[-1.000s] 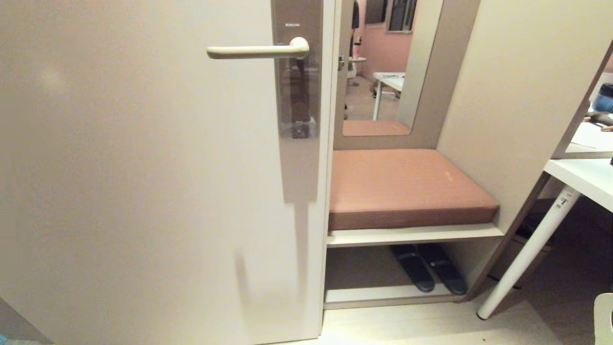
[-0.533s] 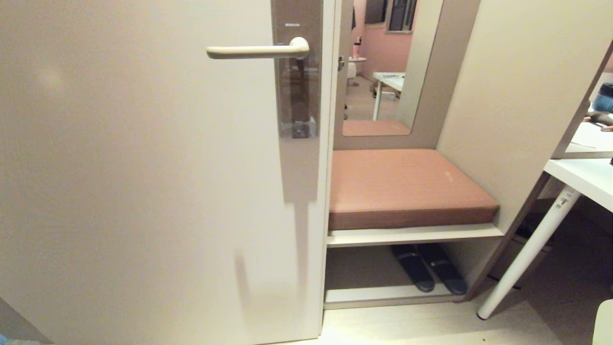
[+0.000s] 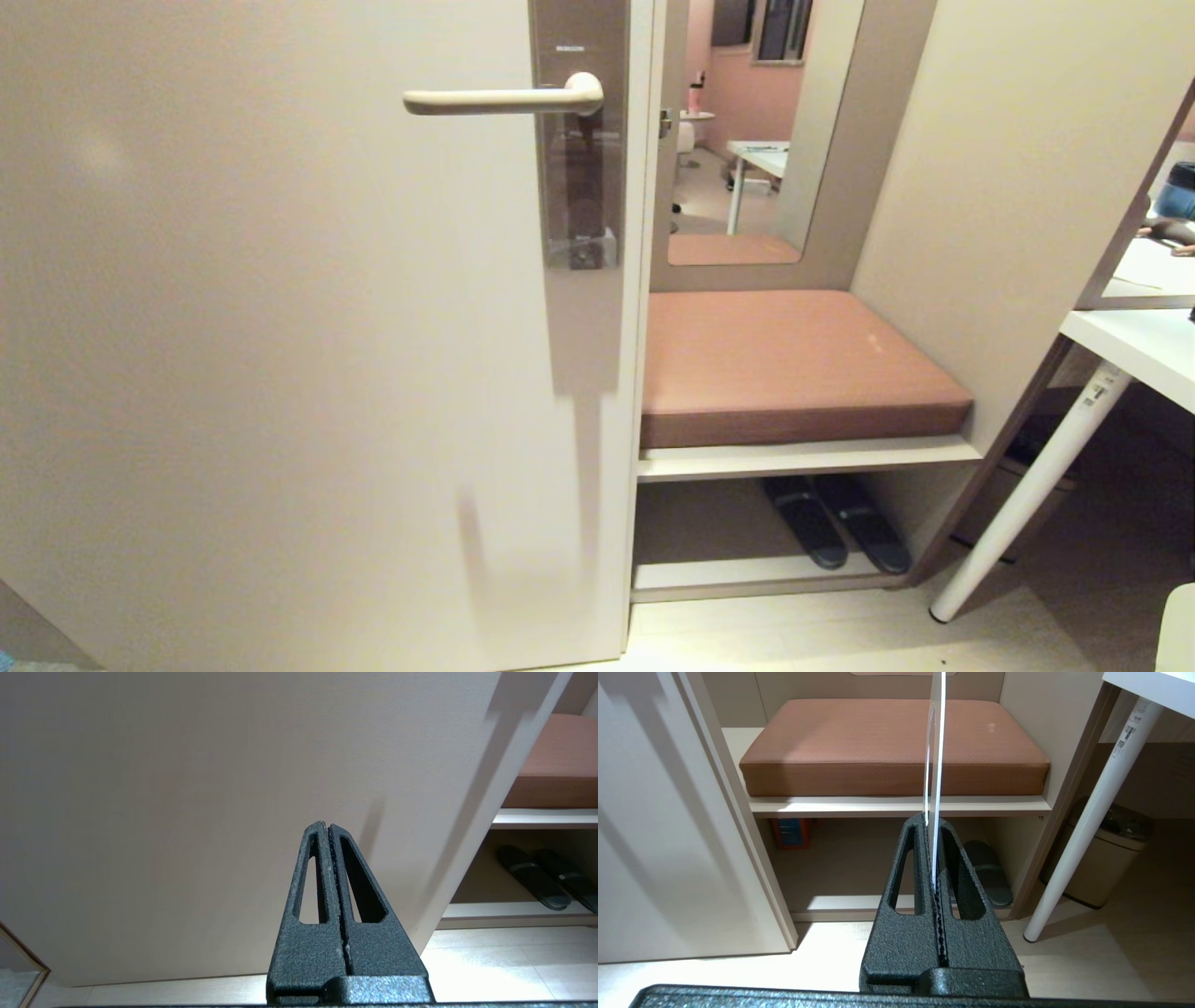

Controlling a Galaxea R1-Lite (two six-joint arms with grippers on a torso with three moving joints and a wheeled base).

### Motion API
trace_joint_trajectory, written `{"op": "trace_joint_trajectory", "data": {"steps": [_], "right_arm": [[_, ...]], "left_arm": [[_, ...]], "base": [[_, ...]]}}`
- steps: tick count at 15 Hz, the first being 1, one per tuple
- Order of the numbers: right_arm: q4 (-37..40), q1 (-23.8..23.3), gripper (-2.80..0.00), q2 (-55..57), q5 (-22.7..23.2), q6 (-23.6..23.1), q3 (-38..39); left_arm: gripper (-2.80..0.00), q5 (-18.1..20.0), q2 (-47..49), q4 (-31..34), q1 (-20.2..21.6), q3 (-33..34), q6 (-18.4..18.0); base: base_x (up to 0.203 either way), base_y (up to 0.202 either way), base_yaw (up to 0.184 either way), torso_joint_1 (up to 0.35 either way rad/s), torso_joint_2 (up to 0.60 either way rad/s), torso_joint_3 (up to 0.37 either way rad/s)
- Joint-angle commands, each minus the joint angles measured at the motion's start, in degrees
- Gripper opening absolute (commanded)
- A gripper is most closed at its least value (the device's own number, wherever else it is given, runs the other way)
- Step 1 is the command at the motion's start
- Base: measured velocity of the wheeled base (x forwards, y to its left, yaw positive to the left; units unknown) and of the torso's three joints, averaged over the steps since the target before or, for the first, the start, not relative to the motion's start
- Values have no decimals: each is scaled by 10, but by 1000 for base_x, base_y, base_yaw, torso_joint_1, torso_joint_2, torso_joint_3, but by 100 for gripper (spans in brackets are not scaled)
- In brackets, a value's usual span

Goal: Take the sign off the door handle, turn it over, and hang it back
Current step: Hand it to the other hand

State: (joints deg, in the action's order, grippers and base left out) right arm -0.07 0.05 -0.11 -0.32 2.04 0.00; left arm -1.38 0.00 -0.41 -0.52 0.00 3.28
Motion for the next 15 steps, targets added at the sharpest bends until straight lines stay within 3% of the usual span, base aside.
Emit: {"op": "trace_joint_trajectory", "data": {"steps": [1,15], "right_arm": [[0,0,-280,1,0,0,0],[0,0,-280,1,0,0,0]], "left_arm": [[-280,0,0,0,0,0,1],[-280,0,0,0,0,0,1]], "base": [[0,0,0,0,0,0],[0,0,0,0,0,0]]}}
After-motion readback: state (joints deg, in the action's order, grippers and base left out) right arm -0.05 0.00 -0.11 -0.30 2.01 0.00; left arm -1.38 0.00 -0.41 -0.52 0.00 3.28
